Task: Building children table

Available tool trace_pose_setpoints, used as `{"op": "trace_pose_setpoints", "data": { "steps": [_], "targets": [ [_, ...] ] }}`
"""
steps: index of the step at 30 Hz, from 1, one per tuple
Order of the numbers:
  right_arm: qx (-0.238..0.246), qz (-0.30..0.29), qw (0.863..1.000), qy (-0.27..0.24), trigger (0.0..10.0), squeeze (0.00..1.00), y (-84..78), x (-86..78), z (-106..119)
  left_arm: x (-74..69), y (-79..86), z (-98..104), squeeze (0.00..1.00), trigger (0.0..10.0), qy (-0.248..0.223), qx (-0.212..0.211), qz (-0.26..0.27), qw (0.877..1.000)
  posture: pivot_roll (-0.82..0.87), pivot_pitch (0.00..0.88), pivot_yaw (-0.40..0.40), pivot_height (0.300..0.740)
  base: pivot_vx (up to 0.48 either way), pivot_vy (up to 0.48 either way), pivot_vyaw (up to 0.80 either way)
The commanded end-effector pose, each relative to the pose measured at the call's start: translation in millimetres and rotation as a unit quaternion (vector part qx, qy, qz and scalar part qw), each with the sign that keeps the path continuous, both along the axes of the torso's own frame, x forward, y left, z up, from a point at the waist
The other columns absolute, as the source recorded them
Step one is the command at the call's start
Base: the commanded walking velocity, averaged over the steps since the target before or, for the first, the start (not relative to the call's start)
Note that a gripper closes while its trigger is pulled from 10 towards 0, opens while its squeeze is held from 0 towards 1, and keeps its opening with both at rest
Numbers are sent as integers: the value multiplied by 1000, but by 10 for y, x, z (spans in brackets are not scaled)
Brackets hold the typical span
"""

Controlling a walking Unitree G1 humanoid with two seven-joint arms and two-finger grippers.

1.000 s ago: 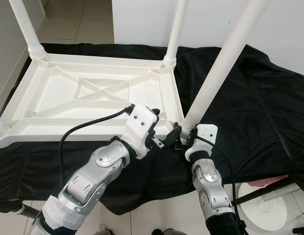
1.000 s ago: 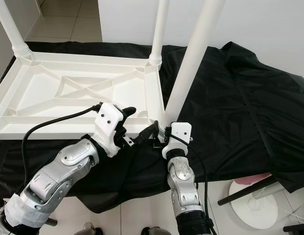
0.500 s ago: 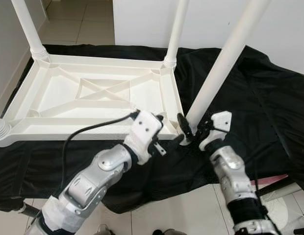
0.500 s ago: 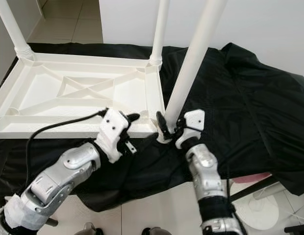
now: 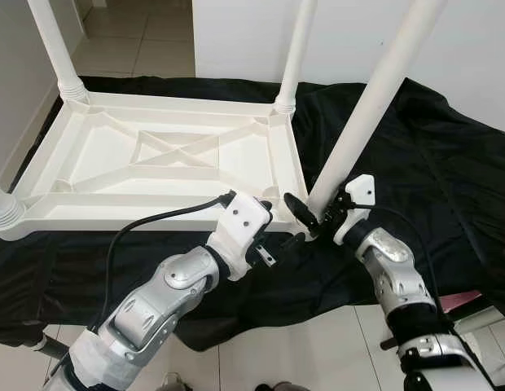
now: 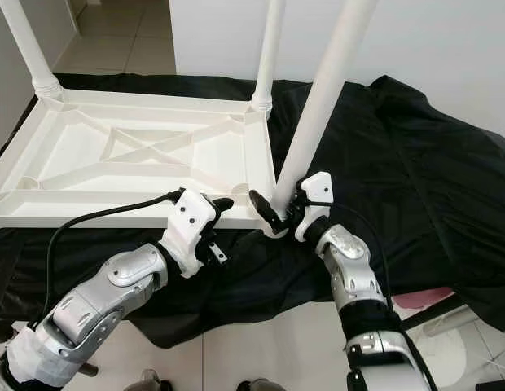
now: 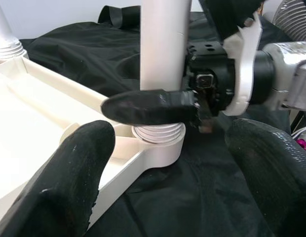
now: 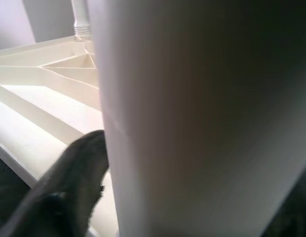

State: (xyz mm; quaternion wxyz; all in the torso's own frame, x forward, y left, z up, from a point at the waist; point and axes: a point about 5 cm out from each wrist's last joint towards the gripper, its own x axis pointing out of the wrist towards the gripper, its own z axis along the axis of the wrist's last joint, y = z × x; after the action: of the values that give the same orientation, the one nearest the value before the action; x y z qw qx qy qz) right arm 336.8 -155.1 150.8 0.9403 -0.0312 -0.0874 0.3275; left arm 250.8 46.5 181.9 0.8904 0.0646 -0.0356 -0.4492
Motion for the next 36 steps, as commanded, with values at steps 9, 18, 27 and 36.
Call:
{"op": "trace_pose_setpoints", "data": {
  "steps": [9,18,27,36],
  "targets": [
    [-11,12,1000,16,0,0,-99,38,-74,-79,-85,-49,0,10000,16,24,-95,995,25,84,-69,740,0,0,0],
    [4,-9,1000,21,10000,0,-112,28,-99,-78,-69,-51,0,10000,17,27,-92,995,21,93,-70,740,0,0,0],
    [8,-113,993,35,10000,0,-72,33,-139,-71,-71,-58,0,10000,16,30,-92,995,16,95,-73,740,0,0,0],
    [51,-233,969,68,10000,0,91,-53,-209,-81,-95,-61,0,10000,17,28,-93,995,8,103,-79,740,0,0,0]
  ]
}}
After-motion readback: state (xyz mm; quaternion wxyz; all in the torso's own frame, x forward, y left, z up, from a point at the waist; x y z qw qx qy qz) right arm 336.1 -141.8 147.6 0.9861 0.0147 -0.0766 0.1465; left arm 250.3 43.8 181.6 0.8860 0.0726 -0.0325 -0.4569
